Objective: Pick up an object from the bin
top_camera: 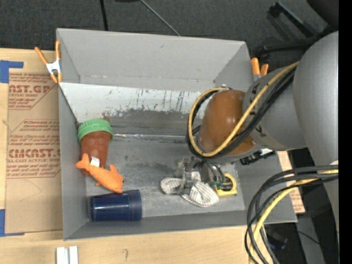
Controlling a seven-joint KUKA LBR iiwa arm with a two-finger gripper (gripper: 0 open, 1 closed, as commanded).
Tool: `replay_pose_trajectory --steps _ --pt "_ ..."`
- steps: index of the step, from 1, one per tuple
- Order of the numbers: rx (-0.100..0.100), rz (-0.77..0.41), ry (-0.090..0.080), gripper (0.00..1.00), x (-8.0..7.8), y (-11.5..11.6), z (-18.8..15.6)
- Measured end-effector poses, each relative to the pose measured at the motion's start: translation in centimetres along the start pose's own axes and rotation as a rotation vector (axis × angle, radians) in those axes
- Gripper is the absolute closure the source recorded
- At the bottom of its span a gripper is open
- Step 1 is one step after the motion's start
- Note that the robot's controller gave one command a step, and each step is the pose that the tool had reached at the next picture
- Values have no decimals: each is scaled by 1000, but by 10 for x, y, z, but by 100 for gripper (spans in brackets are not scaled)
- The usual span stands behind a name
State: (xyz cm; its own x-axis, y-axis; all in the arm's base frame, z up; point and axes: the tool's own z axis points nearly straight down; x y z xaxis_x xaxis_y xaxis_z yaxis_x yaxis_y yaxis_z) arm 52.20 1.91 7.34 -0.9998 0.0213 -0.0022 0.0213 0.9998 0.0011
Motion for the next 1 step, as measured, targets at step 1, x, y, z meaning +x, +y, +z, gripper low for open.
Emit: replay_pose_trajectory --steps 1 --pt "0 -3 -7 100 -22 -9 -173"
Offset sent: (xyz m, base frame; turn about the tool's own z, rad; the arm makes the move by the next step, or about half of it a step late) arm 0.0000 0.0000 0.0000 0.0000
